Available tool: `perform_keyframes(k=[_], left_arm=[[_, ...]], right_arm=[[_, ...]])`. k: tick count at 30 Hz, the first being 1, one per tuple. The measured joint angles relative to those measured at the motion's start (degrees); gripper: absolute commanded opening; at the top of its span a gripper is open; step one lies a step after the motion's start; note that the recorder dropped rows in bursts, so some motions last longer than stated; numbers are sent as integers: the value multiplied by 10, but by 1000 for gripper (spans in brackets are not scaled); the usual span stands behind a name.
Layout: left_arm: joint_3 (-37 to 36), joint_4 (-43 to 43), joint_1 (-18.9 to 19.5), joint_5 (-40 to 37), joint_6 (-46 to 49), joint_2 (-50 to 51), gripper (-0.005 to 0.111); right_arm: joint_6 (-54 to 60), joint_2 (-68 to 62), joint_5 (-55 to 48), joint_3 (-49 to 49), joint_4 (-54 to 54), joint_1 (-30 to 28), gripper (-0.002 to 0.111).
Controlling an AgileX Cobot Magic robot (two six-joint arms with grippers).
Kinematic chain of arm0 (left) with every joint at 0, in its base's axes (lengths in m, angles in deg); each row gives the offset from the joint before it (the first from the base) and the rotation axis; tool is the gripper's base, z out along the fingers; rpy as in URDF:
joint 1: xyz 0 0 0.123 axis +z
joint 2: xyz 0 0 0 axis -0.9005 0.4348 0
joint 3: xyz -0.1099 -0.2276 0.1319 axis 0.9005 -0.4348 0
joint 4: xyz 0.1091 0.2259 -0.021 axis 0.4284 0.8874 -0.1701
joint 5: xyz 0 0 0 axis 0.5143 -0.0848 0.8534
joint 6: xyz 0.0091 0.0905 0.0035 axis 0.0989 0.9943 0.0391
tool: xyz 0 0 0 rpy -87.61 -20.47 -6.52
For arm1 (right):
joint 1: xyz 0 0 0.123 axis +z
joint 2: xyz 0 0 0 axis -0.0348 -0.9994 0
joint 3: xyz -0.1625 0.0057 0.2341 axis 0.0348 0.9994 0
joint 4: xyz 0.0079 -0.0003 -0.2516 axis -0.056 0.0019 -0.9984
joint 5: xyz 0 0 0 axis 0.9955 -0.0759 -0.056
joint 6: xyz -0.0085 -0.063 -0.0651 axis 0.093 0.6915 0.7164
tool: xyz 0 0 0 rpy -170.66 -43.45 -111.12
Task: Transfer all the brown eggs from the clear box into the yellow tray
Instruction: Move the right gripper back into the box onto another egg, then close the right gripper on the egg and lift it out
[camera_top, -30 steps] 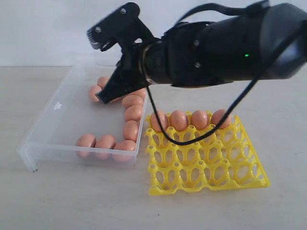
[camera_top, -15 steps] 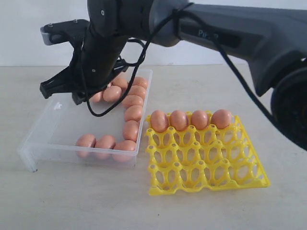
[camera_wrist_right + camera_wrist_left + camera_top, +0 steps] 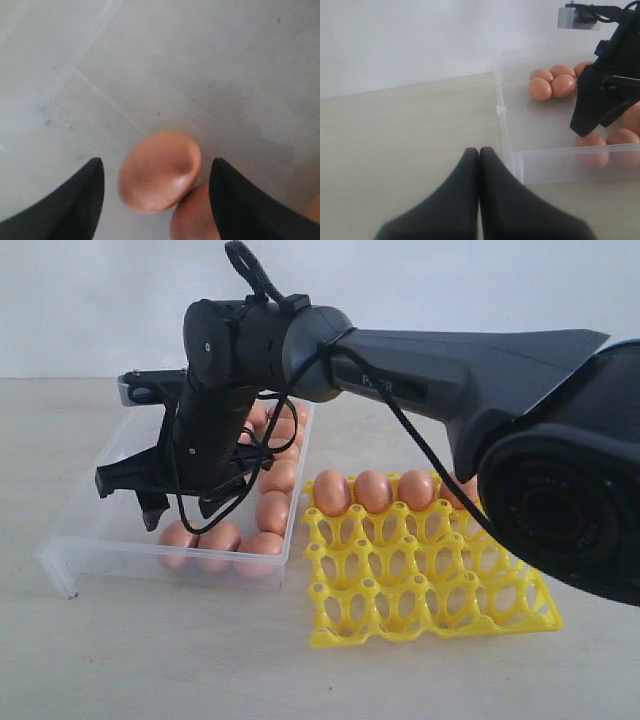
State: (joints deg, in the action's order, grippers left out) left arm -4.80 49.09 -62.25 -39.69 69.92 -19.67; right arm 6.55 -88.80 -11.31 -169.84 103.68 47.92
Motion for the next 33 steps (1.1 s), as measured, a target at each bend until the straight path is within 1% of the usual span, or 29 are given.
perform_keyframes(k=[4, 14, 15, 16, 17, 18, 20, 22, 28, 33], left_arm=[[0, 0, 0, 0, 0, 0, -4], [0, 0, 0, 0, 0, 0, -4], [0, 0, 0, 0, 0, 0, -4], [0, 0, 0, 1, 0, 0, -4], [0, 0, 0, 2, 0, 0, -4], [0, 0, 0, 3, 0, 0, -4], [0, 0, 0, 5, 0, 0, -4], [0, 0, 0, 5, 0, 0, -4], [0, 0, 0, 5, 0, 0, -4], [0, 0, 0, 5, 0, 0, -4]], right_arm=[[-4, -14, -17, -1, 0, 0, 59], [-17, -53, -1, -8, 26, -2, 59], [-17, -53, 3, -8, 28, -2, 56], [-17, -53, 10, -8, 31, -2, 49], [-17, -54, 17, -8, 33, -2, 40], [-17, -54, 23, -8, 33, -2, 28], [-19, -55, 35, -8, 35, -2, 2], [-19, -55, 44, -8, 35, -2, 0], [-21, -57, 71, -8, 26, -2, 0], [-23, -43, 96, -5, -44, 1, 0]])
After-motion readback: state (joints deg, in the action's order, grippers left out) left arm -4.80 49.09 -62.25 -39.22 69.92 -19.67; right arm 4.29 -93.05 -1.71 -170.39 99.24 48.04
